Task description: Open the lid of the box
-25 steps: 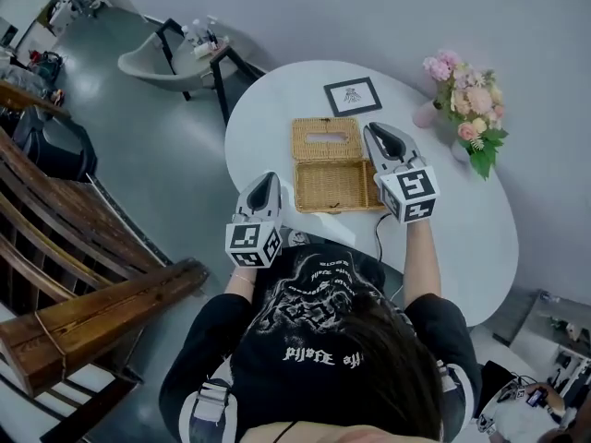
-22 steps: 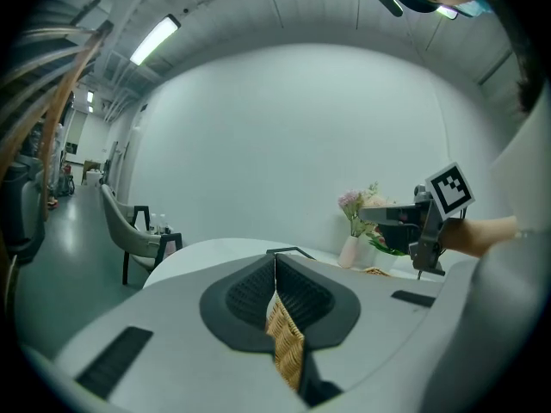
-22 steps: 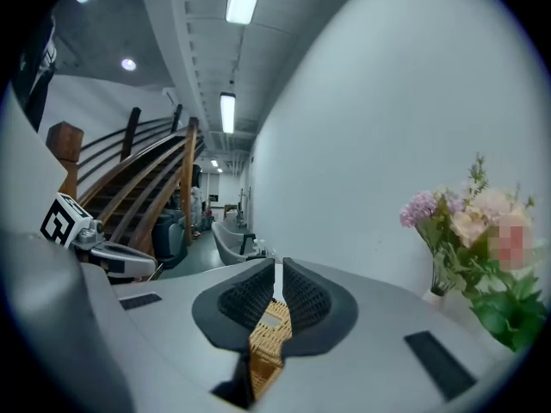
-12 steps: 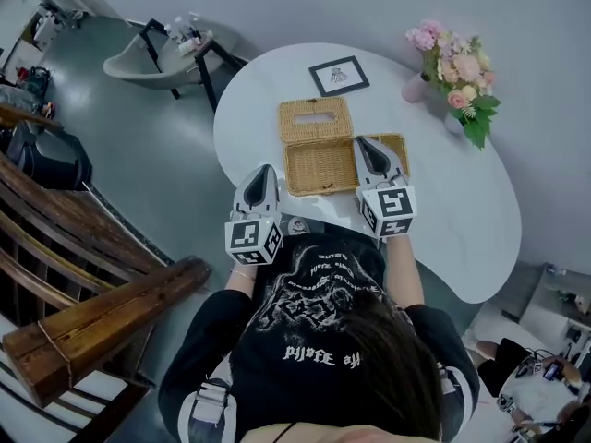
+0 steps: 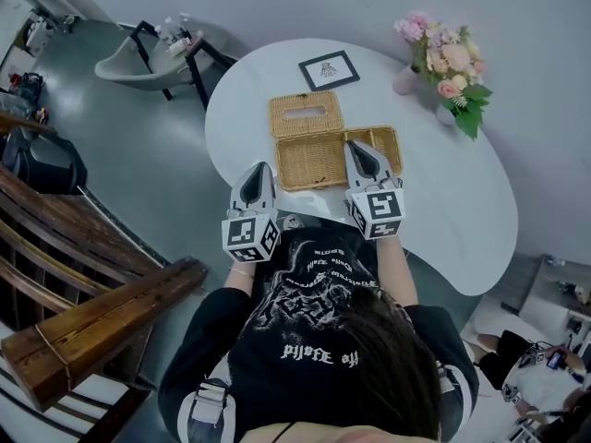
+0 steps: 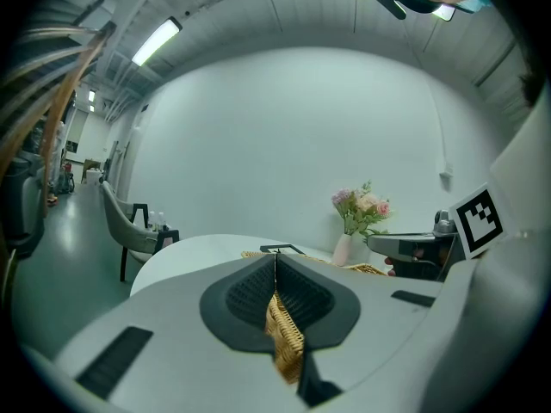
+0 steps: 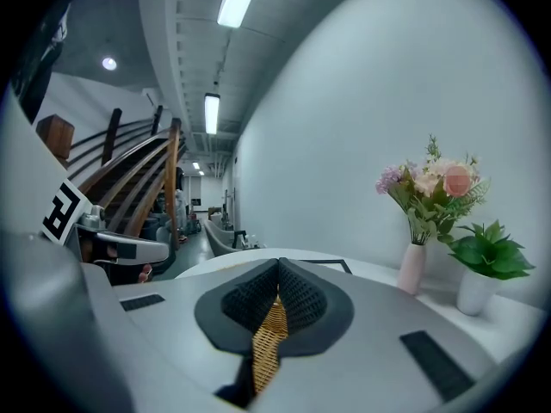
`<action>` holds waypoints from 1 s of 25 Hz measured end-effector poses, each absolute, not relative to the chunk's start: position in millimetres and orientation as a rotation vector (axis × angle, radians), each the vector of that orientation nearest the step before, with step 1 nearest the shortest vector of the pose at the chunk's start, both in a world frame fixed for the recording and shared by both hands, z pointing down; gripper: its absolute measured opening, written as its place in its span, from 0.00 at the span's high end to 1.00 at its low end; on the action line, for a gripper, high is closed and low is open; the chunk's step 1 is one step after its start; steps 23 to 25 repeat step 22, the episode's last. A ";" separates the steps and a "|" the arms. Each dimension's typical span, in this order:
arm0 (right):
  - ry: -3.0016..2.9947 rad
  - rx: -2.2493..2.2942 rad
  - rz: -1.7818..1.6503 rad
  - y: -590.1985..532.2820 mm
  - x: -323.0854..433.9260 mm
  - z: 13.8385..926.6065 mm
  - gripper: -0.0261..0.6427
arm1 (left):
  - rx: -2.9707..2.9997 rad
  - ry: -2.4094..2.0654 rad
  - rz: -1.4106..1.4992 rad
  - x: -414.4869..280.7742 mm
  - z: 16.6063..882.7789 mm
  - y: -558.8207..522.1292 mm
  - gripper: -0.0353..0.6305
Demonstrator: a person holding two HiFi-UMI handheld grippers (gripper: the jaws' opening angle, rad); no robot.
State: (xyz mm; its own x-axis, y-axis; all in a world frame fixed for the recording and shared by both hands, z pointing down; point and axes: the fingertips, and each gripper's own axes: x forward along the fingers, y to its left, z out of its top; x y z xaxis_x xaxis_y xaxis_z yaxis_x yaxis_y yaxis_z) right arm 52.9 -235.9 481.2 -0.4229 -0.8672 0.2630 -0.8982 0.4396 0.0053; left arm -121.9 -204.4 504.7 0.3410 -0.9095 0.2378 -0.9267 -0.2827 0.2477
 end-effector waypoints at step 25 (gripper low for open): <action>-2.440 1.522 0.214 -253.3 63.7 498.8 0.92 | 2.168 -1.560 0.129 -122.7 530.4 -239.7 0.91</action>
